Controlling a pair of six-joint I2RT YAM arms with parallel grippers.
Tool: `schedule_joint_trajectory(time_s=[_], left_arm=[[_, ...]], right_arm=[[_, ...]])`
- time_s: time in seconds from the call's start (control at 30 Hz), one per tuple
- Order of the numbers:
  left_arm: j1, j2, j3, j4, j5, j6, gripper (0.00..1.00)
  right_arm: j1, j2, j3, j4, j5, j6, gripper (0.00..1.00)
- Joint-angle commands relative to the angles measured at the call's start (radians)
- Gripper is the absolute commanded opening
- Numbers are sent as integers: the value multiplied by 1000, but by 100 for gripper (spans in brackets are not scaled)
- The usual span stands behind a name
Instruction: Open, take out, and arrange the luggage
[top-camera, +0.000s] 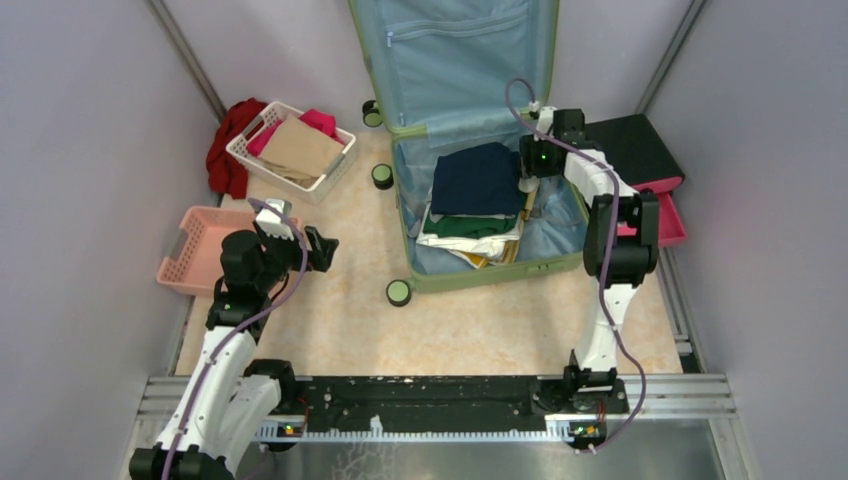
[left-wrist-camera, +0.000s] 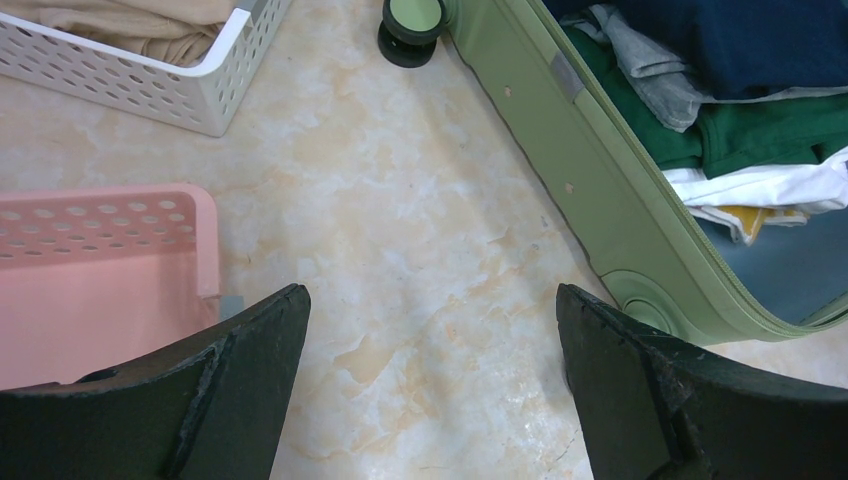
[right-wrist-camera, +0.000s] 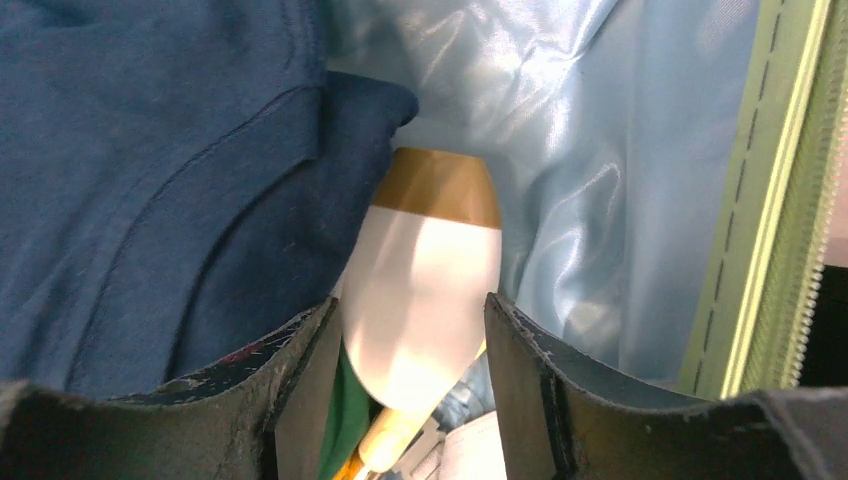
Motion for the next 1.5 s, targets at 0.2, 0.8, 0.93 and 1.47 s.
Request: schedule_joint_trajectory(time_s=[0.2,0.8,0.93,1.47], left_arm=[[-4,-5,28,-5,-1,14,99],[-4,1,30,-8,0,13,99],[-4,3,31,-9,4,16,99],[-4,-8,31,-11,3,15,99]], right_arm=[[8,81,90,-1,90,32,59],[8,34,17,74,16,40,46],[8,-6,-14,102,-6,51,38],[7,-28,-65,133,-118,139,27]])
